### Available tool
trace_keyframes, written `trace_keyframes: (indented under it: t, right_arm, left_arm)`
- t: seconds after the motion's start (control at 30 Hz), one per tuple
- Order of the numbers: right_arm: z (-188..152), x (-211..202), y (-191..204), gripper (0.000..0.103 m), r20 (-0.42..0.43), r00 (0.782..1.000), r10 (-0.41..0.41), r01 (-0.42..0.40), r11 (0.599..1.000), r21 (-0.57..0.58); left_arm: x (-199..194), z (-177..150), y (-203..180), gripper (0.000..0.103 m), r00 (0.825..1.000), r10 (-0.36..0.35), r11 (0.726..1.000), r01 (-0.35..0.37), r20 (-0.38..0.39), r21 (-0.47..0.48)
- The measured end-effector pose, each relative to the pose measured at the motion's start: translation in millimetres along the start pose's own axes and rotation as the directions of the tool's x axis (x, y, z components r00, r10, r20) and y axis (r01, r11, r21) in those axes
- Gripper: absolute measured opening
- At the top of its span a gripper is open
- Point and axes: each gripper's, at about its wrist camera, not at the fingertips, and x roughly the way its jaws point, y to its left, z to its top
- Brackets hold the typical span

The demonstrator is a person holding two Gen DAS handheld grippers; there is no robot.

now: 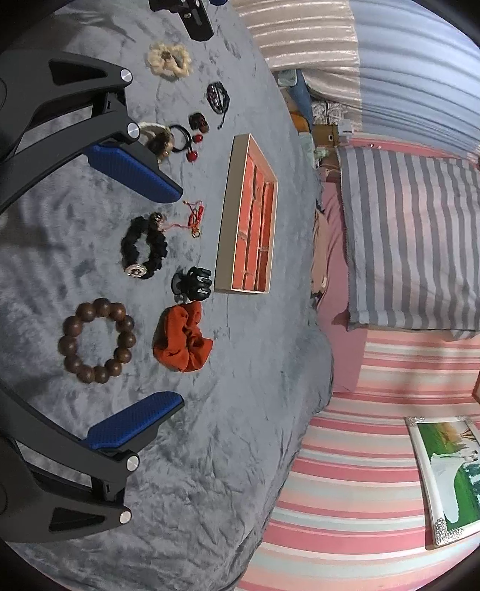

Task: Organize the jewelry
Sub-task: 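Grasp the pendant's black cord with left tool while right tool grasps red string bracelet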

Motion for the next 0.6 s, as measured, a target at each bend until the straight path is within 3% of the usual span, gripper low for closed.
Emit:
trace_keyframes:
  t: [0.2, 0.33, 0.6]
  right_arm:
    - [13, 35, 6, 0.099, -0.052, 0.999, 0.003, -0.003, 1.0, 0.012]
    - [22, 55, 10, 0.099, -0.077, 0.997, 0.011, -0.011, 1.0, 0.005]
    - [47, 88, 11, 0.099, -0.125, 0.991, 0.038, -0.034, 0.999, 0.029]
  left_arm:
    - [24, 19, 5, 0.099, 1.0, 0.008, 1.0, -0.008, 0.01, -0.008]
    - [50, 38, 5, 0.099, 0.996, -0.057, 0.998, 0.058, -0.073, 0.012]
    - [84, 78, 16, 0.099, 0.993, -0.057, 0.998, 0.057, -0.103, -0.005]
